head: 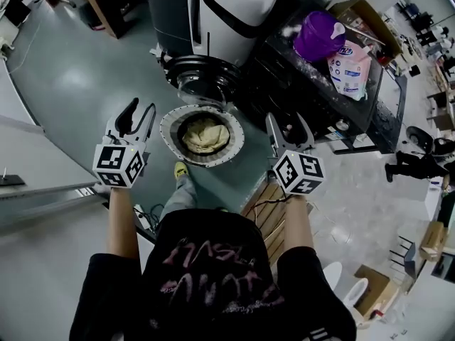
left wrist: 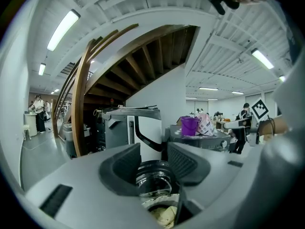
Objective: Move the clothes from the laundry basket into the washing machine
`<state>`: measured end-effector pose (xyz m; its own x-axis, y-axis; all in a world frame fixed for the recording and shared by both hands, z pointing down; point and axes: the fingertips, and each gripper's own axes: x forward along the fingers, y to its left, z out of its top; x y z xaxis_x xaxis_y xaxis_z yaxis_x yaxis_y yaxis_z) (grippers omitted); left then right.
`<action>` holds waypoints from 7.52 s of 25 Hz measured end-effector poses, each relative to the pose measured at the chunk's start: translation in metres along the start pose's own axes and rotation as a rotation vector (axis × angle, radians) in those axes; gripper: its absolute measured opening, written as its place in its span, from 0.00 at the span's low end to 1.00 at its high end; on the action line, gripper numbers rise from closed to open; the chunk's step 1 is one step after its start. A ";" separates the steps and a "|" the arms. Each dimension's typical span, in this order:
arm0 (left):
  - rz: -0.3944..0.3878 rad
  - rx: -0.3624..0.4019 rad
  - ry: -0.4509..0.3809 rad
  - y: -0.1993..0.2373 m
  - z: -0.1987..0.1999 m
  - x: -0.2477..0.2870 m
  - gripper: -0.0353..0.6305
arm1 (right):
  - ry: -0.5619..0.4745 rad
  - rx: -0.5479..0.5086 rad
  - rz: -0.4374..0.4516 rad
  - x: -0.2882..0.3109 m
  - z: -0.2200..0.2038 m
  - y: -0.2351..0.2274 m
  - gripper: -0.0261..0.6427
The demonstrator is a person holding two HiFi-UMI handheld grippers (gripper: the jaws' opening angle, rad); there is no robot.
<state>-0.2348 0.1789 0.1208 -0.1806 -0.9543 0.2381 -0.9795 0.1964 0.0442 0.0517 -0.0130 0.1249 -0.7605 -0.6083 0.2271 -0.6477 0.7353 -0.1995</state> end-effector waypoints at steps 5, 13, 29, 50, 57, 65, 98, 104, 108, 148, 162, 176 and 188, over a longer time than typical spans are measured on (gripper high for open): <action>-0.054 -0.027 0.043 0.044 -0.014 0.043 0.35 | 0.036 -0.036 -0.055 0.045 -0.007 0.015 0.47; -0.144 -0.063 0.112 0.091 -0.044 0.097 0.35 | 0.058 -0.042 -0.122 0.094 -0.023 0.029 0.46; -0.161 -0.075 0.232 0.066 -0.100 0.140 0.35 | 0.190 -0.057 -0.061 0.132 -0.064 -0.018 0.46; -0.217 0.125 0.384 0.025 -0.178 0.147 0.35 | 0.416 -0.197 0.240 0.146 -0.169 -0.011 0.46; -0.242 0.137 0.451 0.015 -0.223 0.148 0.35 | 0.464 -0.158 0.307 0.152 -0.218 -0.006 0.46; -0.264 0.135 0.502 0.006 -0.291 0.162 0.35 | 0.520 -0.148 0.320 0.157 -0.285 -0.024 0.46; -0.658 0.660 0.830 -0.022 -0.590 0.238 0.40 | 0.889 -0.498 0.560 0.220 -0.581 0.001 0.56; -0.703 0.716 0.903 -0.026 -0.643 0.252 0.47 | 0.983 -0.658 0.609 0.236 -0.647 -0.002 0.56; -0.758 0.796 0.964 -0.026 -0.685 0.251 0.52 | 1.020 -0.866 0.695 0.237 -0.688 -0.011 0.59; -0.830 0.696 1.165 -0.047 -0.893 0.291 0.25 | 1.184 -1.075 0.709 0.289 -0.880 -0.058 0.26; -0.742 0.471 1.148 -0.040 -0.755 0.255 0.18 | 1.093 -0.769 0.621 0.257 -0.759 -0.026 0.17; -0.613 0.209 0.928 -0.039 -0.571 0.216 0.17 | 0.865 -0.340 0.360 0.220 -0.578 0.009 0.17; -0.597 0.098 0.652 -0.039 -0.408 0.208 0.17 | 0.600 -0.143 0.126 0.199 -0.419 0.023 0.17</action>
<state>-0.1977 0.0641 0.5643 0.4196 -0.5678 0.7082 -0.9029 -0.3416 0.2610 -0.0949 0.0079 0.5650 -0.6453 -0.2717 0.7140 -0.5109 0.8483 -0.1391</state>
